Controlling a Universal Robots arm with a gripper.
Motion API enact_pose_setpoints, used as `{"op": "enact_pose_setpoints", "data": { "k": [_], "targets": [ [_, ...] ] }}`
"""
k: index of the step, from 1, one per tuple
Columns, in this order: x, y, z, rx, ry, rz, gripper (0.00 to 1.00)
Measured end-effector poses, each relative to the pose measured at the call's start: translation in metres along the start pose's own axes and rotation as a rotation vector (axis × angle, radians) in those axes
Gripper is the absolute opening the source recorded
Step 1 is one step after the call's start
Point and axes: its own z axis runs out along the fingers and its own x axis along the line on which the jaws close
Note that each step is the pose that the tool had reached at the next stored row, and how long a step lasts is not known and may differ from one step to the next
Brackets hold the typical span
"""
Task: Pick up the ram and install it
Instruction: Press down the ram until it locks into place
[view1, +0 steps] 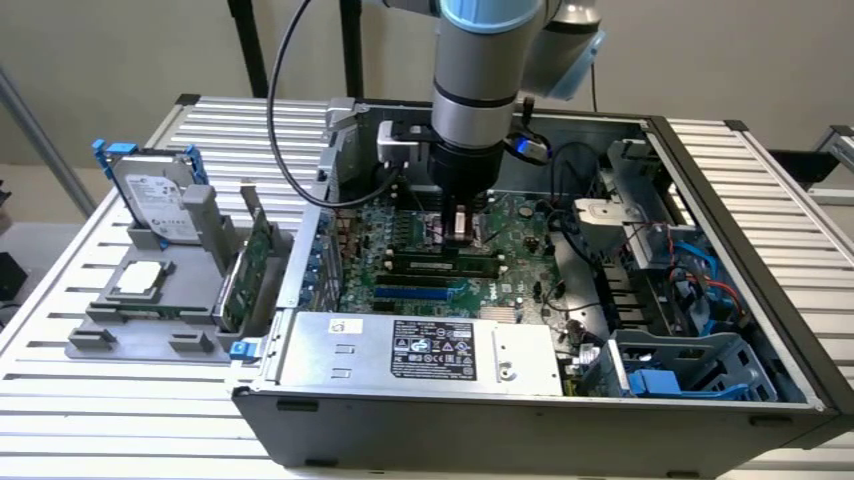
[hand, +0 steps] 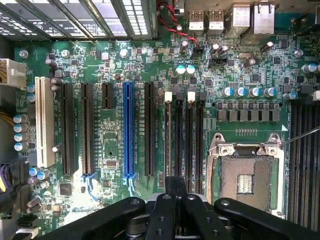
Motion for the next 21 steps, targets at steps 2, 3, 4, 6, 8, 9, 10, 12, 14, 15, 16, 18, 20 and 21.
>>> {"op": "enact_pose_setpoints", "data": {
  "k": [2,3,4,6,8,9,10,12,14,15,16,18,20,21],
  "targets": [
    [0.000,-0.0001,0.0011,-0.0009,0.0001,0.000,0.00],
    [0.000,-0.0002,0.0019,-0.0012,0.0003,0.000,0.00],
    [0.000,-0.0002,0.0028,-0.0016,0.0008,0.000,0.00],
    [0.000,-0.0003,0.0054,-0.0018,0.0009,0.000,0.00],
    [0.000,-0.0003,0.0077,-0.0019,0.0008,0.000,0.00],
    [0.000,-0.0003,0.0079,-0.0020,0.0004,0.000,0.00],
    [0.000,-0.0003,0.0070,-0.0024,0.0003,0.000,0.00],
    [0.000,-0.0002,-0.0008,-0.0040,-0.0007,0.000,0.00],
    [0.000,-0.0001,-0.0098,-0.0051,-0.0001,0.000,0.00],
    [0.000,0.0000,-0.0145,-0.0053,0.0000,0.000,0.00],
    [0.000,0.0000,-0.0174,-0.0055,-0.0001,0.000,0.00],
    [0.000,0.0000,-0.0180,-0.0052,-0.0006,0.000,0.00],
    [0.000,0.0000,-0.0181,-0.0053,-0.0012,0.000,0.00],
    [0.000,0.0000,-0.0181,-0.0054,-0.0010,0.000,0.00]
  ]
}}
